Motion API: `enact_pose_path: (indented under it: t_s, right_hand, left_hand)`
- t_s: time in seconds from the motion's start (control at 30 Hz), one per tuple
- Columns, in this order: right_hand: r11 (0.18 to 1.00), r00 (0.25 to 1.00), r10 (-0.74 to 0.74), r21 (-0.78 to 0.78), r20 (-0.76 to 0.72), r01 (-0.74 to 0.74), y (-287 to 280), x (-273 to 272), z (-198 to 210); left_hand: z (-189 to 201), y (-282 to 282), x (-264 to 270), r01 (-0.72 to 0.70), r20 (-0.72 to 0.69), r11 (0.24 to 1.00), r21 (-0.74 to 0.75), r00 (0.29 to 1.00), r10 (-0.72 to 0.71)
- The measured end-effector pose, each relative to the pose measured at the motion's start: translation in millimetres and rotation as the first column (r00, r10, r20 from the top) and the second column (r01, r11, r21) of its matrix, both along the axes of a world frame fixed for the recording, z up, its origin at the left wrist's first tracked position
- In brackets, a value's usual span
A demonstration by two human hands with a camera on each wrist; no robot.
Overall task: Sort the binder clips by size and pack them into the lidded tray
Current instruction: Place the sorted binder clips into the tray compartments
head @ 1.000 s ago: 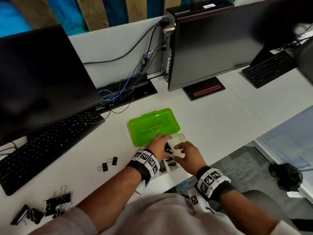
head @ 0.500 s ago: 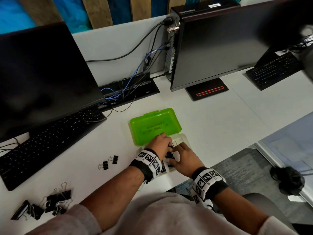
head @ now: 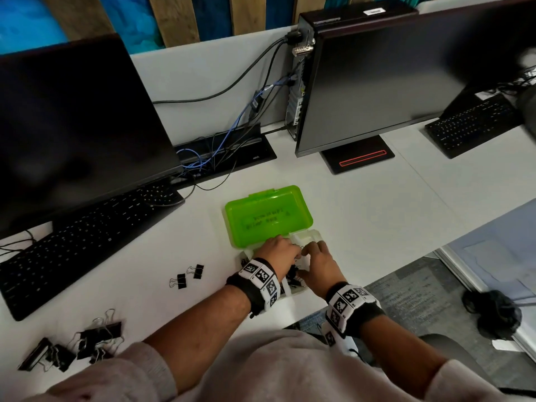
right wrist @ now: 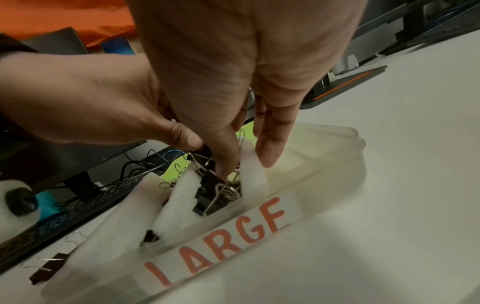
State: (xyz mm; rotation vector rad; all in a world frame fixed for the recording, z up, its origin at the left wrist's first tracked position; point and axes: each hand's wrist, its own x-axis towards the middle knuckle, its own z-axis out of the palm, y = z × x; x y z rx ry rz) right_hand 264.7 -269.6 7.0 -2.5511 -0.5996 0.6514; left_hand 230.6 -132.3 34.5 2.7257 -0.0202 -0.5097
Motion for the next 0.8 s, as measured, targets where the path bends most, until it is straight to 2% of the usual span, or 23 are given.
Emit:
enact_pose_path:
  t_s: [0.2,0.33,0.57,0.7,0.8]
  right_hand:
    - [0.999,0.996,-0.049,0.007,-0.079,0.05,2,8,-6]
    - [0.997,0.99,-0.072,-0.046,-0.125,0.066,6,15,-9]
    - [1.0,0.995,-0.025,0.012,-0.096,0.026,3,5,-9]
    - [0.998,0.994,-0.042,0.05,-0.097,0.047,6,0,-8]
    - [0.998,0.995,-0.023,0.054,-0.098,0.028,10,1,-7]
  left_hand:
    - [-10,-6,-4,0.064,0.073,0.978,0.2,0.994,-0.08]
    - [-17,-5,-1,0.053,0.074,0.965,0.258,0.994,-0.075]
    - [-21,1,0,-0.015,0.155,0.988,0.156,0.988,-0.01]
    - [-16,5,-1,-0.139,0.225,0.982,0.13,0.968,0.108]
    - [-12,8,1,-0.106,0.211,0.992,0.071,0.973,0.089]
